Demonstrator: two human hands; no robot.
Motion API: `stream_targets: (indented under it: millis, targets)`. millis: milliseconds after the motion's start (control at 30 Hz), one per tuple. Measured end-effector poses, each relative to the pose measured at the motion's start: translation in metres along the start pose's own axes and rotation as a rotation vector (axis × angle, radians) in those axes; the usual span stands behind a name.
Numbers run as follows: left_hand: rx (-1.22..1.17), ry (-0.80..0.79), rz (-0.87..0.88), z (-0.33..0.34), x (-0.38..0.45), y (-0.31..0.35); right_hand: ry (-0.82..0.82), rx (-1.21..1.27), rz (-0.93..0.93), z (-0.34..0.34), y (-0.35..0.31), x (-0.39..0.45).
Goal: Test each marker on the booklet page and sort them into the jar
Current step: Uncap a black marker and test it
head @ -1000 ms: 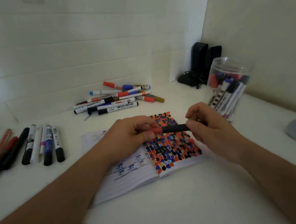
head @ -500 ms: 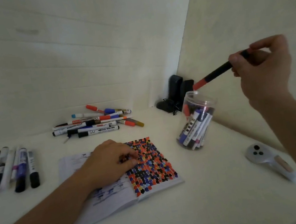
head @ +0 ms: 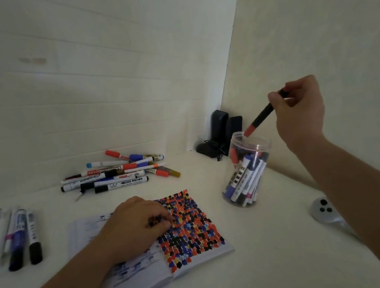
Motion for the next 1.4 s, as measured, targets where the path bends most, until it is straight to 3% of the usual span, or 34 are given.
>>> stream_targets:
  millis: [200,367,600,700,767,867,933,1033,1100,1233,1333,1400]
  targets:
    - [-0.029,-0.009,-0.018,0.001,0.002,-0.001,-0.385,-0.472,-0.042,0.041,0.036,-0.019]
    - [-0.068,0.006,-0.035,0.000,0.002,-0.003,-0.448,-0.617,-0.162,0.057,0.052,-0.030]
    - [-0.071,0.013,-0.028,0.001,0.002,-0.006,-0.380,-0.841,-0.310,0.063,0.059,-0.029]
    - [-0.078,0.016,-0.040,0.000,0.002,-0.004,-0.407,-0.810,-0.268,0.064,0.061,-0.027]
    - [-0.103,0.013,-0.050,0.000,0.002,-0.004,-0.345,-0.655,-0.258,0.059,0.058,-0.025]
    - [-0.182,0.043,-0.103,-0.002,0.001,-0.006,-0.131,-0.399,-0.475,0.048,0.037,-0.051]
    - [-0.268,0.124,-0.188,-0.007,0.000,-0.009,-0.220,-0.307,-0.547,0.058,0.025,-0.084]
    - [-0.350,0.241,-0.349,-0.014,-0.003,-0.017,-0.720,-0.399,-0.335,0.108,0.037,-0.135]
    - [-0.387,0.278,-0.447,-0.019,-0.004,-0.023,-0.924,-0.524,-0.246,0.138,0.065,-0.160]
    - [-0.293,0.324,-0.600,-0.035,-0.001,-0.048,-0.962,-0.414,-0.088,0.160,0.104,-0.170]
    - [-0.016,0.457,-0.601,-0.065,0.003,-0.078,-0.946,-0.269,0.011,0.158,0.113,-0.164]
    - [0.170,0.444,-0.651,-0.083,0.006,-0.100,-0.969,-0.270,0.017,0.159,0.116,-0.163]
Point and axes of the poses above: each hand's wrist, its own x-axis towards the middle knuckle, its own z-axis out of the palm, y = z × x, the point moved 5 cm from there along x, towards the middle knuckle, and after that the axes turned 15 degrees about z, right-handed, at the moved point
